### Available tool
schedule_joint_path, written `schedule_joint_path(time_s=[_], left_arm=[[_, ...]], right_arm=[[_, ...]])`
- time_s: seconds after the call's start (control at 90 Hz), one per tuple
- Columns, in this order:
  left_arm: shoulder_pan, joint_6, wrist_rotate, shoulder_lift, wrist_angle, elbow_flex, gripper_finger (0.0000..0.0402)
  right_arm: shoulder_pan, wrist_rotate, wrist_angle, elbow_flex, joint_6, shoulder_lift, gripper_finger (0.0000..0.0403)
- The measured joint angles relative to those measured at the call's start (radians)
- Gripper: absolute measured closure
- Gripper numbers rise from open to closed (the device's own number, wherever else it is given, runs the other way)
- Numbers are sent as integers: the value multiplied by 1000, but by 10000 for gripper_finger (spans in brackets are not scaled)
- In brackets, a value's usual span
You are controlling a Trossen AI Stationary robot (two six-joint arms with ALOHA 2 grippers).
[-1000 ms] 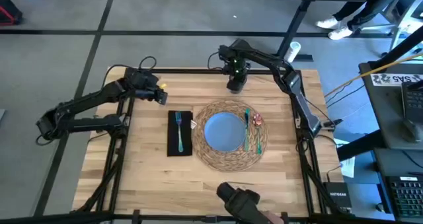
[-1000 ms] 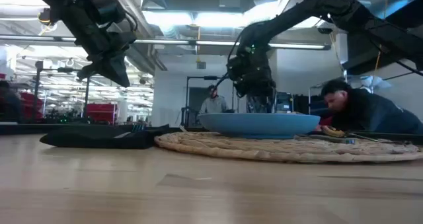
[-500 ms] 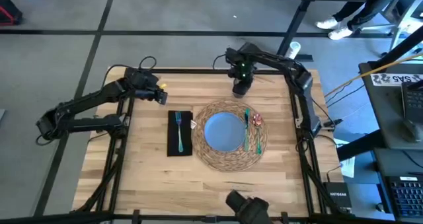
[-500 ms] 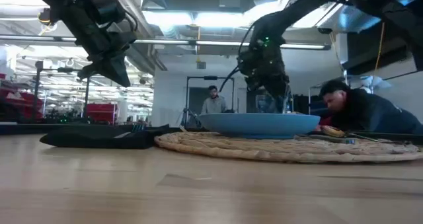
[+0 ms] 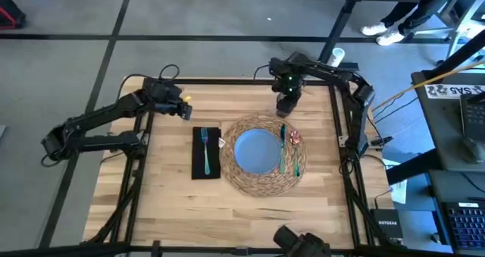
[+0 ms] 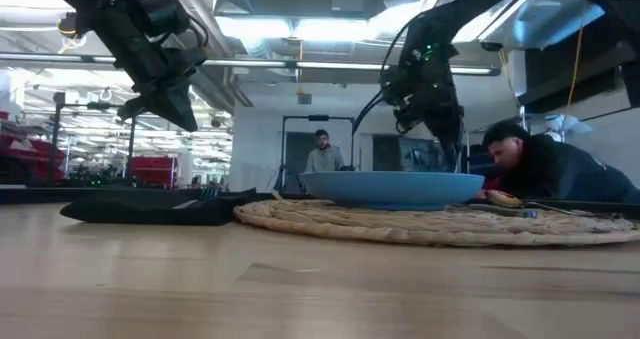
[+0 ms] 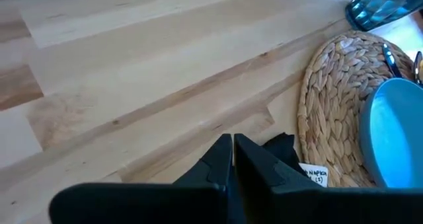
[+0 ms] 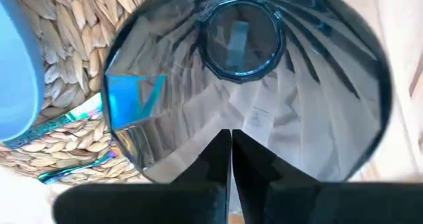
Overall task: Set table place
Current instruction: Put the blue glass cup on top of the brown placemat
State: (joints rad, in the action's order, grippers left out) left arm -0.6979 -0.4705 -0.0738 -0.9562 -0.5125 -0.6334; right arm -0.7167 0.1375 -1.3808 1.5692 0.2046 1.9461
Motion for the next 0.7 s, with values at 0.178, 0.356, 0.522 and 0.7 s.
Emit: schedule_joint_path(time_s=[0.178,0.356,0.522,0.7], left_arm=[[0,-1,0,0,-1,0,402],[0,-1,0,0,-1,0,402],[0,-1,0,0,-1,0,402],[0,-2,0,0,-1,0,402]], right_arm=[[-12,1,-4,0,-2,-1,403],[-13,0,-18,0,-2,-1,403],[-13,-21,-51,0,1,-1,403],[-26,-8,-53,0,2,-19,403]])
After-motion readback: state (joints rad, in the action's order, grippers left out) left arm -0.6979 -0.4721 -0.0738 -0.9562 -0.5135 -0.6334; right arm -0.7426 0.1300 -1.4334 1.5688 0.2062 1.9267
